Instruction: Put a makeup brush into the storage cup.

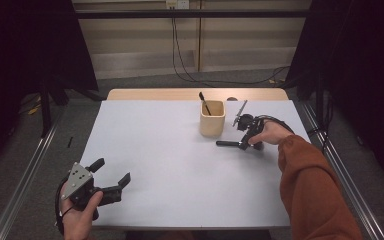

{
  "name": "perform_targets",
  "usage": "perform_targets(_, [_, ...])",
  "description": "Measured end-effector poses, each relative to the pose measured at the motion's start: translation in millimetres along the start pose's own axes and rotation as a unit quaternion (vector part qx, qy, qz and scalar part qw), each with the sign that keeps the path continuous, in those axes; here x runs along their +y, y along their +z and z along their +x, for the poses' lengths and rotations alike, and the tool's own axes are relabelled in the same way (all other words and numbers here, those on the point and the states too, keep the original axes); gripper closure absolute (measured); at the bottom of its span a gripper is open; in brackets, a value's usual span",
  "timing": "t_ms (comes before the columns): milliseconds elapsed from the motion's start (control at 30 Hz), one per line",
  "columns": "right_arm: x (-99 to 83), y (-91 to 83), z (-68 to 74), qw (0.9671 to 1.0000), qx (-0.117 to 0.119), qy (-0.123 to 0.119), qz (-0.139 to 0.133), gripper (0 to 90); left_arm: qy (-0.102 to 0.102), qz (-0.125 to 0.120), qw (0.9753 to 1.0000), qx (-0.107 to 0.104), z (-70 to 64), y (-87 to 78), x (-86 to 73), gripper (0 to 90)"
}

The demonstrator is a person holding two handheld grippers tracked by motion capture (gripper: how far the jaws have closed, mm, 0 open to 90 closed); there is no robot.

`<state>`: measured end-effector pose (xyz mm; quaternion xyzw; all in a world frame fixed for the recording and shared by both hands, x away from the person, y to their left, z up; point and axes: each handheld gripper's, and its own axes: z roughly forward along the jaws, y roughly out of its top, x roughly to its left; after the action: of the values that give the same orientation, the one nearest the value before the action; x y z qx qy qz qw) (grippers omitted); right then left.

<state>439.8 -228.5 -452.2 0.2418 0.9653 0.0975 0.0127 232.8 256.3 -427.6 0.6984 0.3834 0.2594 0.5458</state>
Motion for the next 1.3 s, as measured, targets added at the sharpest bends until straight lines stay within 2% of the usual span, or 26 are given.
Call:
perform_targets(100, [0.2, -0.5, 1.9, 1.0, 0.003, -0.003, 0.002, 71.5, 0.002, 0.001, 1.0, 0.0, -0.1, 0.2, 0.2, 1.9])
perform_targets(300, [-0.7, -1.2, 1.9, 0.9999, 0.005, -0.014, 0.004, 72.2, 0.0, 0.0, 1.0, 0.0, -0.1, 0.6, 0.1, 1.9])
perform_targets(633, [-6.2, -4.8, 2.4, 0.9999, 0.011, 0.011, -0.001, 72.3, -0.001, -0.001, 1.0, 0.001, 0.0, 0.8, 0.1, 1.9])
perform_targets(967, [-10.0, -17.9, 7.5, 0.9988, 0.004, 0.028, -0.039, 72.3, 0.002, 0.0, 1.0, 0.003, 0.3, -0.1, 0.5, 1.9])
perform_targets(1200, [-19.4, -20.5, 12.4, 0.9962, 0.002, 0.046, -0.074, 72.3, 0.002, 0.001, 1.0, 0.002, 0.2, 1.2, 0.7, 1.9])
perform_targets(1300, [-25.0, -21.8, 13.1, 0.994, 0.003, 0.056, -0.094, 72.3, 0.003, 0.001, 1.0, 0.002, 0.2, 1.6, 0.9, 1.9])
